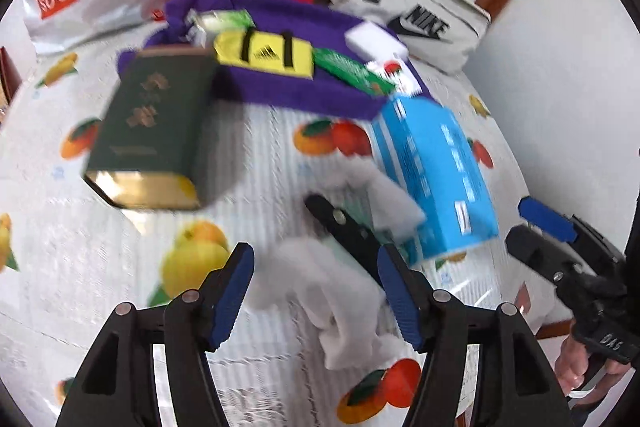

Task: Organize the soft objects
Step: 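Reach down and grasp the white glove with the left tool, then hold the white glove with the left tool while the right tool grasps the white knotted cloth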

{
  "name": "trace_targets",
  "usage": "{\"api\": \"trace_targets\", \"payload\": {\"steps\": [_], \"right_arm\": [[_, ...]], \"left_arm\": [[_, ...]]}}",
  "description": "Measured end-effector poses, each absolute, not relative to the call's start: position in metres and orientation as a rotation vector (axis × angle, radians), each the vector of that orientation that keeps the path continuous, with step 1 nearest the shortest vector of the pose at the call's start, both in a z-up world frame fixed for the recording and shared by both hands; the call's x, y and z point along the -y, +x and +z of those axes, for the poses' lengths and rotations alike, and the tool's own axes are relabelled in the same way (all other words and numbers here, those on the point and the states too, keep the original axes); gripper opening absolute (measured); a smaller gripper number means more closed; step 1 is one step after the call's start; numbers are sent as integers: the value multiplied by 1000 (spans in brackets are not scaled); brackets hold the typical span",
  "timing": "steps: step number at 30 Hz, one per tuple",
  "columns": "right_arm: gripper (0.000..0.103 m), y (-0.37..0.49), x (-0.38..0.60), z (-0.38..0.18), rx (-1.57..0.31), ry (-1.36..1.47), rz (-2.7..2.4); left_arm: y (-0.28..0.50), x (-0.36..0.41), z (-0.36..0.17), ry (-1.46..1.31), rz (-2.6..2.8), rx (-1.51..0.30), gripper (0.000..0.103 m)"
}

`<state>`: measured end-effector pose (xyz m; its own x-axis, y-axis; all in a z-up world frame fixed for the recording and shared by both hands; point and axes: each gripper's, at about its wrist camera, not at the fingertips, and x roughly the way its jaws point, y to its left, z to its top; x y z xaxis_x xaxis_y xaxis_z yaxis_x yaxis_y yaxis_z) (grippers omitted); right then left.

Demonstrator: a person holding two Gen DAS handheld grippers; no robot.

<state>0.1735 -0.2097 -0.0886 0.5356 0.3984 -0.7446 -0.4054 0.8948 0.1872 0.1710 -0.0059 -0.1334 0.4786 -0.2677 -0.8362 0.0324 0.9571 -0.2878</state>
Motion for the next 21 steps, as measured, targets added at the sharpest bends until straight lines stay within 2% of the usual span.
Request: {"api": "trace_targets", "payload": {"steps": [6, 8, 11, 13, 21], "right_arm": [[66, 164, 213, -100, -907, -17, 464], [66, 163, 213, -102, -916, -23, 460], [66, 164, 213, -103, -918, -26, 455], [66, 165, 211, -103, -916, -21, 454], [63, 176, 177, -109, -905, -86, 498]], "left_arm": [[169, 16, -154, -268, -195, -1063, 61], [170, 20, -160, -243, -186, -1073, 41], [170, 21, -164, -216, -200, -1077, 21], [169, 15, -164, -233, -213, -1069, 15], [157, -20, -158, -231, -145, -1045, 14]]}}
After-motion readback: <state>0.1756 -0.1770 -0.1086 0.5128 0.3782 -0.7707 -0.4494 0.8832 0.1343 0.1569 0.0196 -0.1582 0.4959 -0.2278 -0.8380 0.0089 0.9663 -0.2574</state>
